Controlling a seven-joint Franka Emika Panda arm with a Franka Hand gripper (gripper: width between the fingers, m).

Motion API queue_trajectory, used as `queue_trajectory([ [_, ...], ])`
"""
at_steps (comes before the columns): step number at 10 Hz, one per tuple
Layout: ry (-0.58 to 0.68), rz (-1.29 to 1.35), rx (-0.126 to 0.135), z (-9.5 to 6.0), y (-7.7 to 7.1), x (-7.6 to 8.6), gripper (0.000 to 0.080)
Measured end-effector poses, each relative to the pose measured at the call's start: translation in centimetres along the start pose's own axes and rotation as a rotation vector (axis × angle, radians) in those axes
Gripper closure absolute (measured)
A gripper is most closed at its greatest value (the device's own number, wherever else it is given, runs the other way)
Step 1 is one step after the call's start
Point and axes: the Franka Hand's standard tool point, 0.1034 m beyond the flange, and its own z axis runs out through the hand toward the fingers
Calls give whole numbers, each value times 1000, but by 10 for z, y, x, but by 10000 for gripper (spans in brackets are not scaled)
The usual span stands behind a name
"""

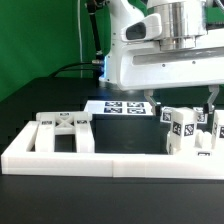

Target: Assemble chair

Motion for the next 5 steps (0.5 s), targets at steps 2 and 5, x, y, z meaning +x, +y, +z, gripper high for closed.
queue_trajectory([
  [2,-1,-155,-20,0,-2,-1,150],
  [5,6,-342,-31,1,-2,0,150],
])
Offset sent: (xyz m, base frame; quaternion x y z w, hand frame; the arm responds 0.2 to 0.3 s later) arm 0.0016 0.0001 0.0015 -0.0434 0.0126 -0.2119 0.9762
